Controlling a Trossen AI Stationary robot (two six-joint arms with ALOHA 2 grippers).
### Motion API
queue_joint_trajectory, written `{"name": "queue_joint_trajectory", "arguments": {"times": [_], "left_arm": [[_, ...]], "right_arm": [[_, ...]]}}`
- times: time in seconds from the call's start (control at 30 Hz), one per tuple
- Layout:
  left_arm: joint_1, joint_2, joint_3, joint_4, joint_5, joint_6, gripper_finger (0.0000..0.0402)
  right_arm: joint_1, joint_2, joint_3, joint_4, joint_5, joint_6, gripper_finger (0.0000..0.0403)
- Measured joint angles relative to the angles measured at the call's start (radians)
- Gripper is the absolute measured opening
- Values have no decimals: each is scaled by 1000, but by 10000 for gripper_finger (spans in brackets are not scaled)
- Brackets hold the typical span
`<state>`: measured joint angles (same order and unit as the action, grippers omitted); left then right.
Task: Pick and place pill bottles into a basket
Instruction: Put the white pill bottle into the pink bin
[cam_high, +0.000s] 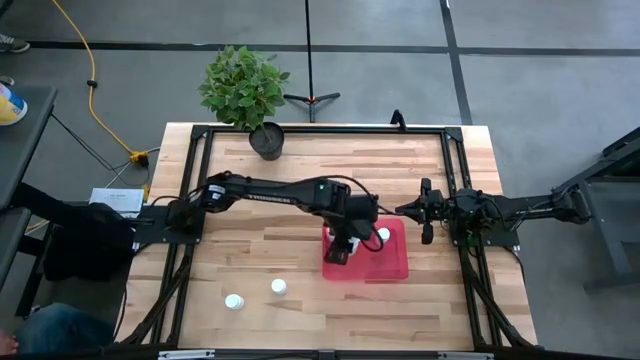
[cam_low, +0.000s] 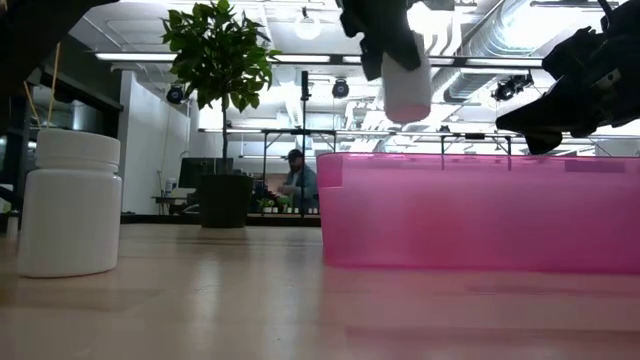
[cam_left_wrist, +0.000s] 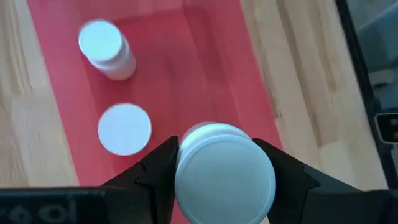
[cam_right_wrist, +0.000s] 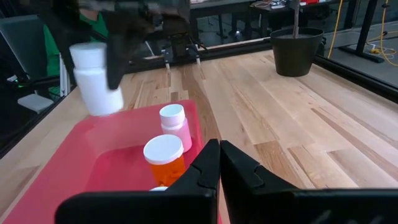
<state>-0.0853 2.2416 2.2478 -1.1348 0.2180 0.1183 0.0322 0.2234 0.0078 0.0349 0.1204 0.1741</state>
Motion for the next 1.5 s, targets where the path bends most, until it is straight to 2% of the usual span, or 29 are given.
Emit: {"name": "queue_joint_trajectory", "arguments": {"times": [0.2,0.43,0.73,1.27,1.5], "left_arm": [[0,17,0,-17,-8,3,215],[0,21,-2,-22,-114,9,215],[-15,41,-25,-13,-177,-44,215],[-47,54,-181,113,-172,-102,215],[-60,54,-196,148,-191,-108,215]], "right_arm": [[0,6,0,0,-1,3,3],[0,7,0,-1,-7,4,3],[0,7,0,-1,-8,1,3],[0,32,0,-1,-8,8,3],[0,33,0,-1,-8,8,1]]}}
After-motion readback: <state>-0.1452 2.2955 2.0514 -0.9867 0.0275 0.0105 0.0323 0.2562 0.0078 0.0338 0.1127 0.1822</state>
